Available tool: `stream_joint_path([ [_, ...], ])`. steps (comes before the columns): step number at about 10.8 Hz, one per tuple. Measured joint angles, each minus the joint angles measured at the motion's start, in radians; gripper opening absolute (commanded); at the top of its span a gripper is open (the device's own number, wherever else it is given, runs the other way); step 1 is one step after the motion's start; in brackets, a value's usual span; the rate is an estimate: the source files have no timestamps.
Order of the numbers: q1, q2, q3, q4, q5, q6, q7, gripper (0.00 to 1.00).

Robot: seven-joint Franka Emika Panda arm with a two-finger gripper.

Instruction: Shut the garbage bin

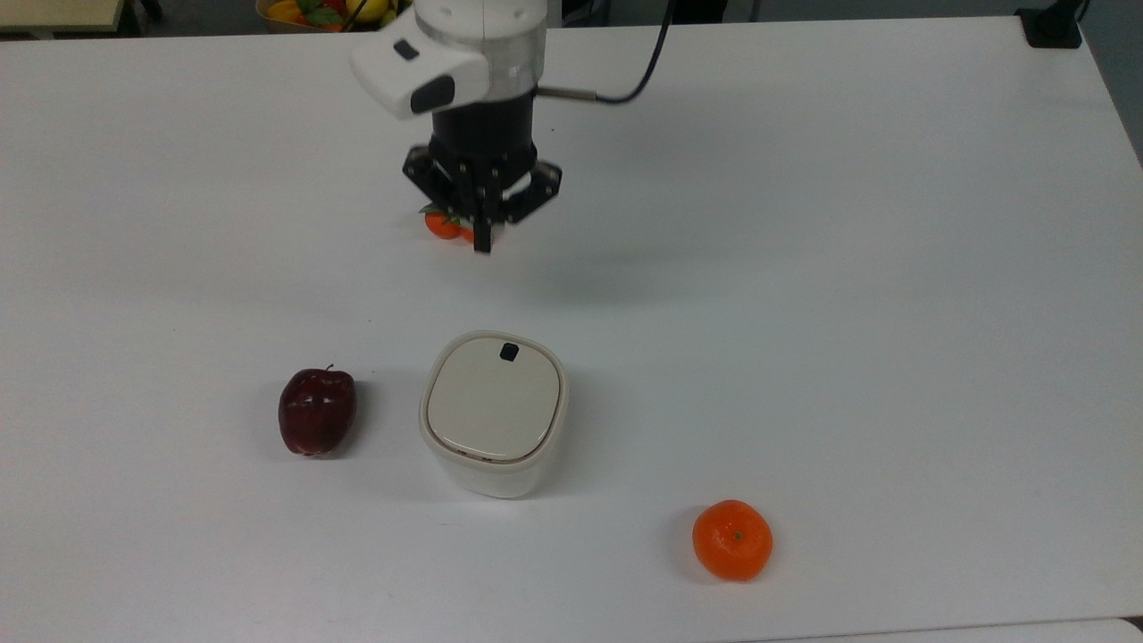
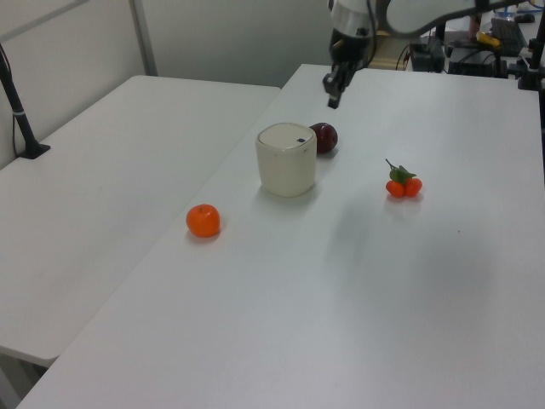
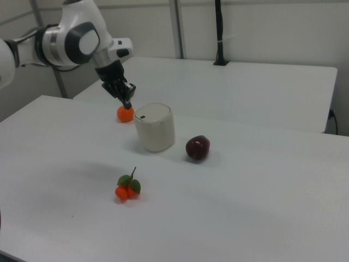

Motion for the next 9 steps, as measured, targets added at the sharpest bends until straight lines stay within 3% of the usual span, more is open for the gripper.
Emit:
stream_joint_path([
  [3,0.002,-0.095,0.0,-0.002,0.0,-0.26,-0.094,0.0],
  [6,0.002,-0.187,0.0,-0.056,0.0,-0.329,-0.129,0.04],
  [7,0.002,-0.212,0.0,-0.076,0.0,-0.332,-0.129,0.15],
  [8,0.003,-0.229,0.0,-0.087,0.0,-0.341,-0.13,0.36],
  [9,0.003,-0.241,0.0,-0.093,0.0,-0.349,-0.13,0.67],
])
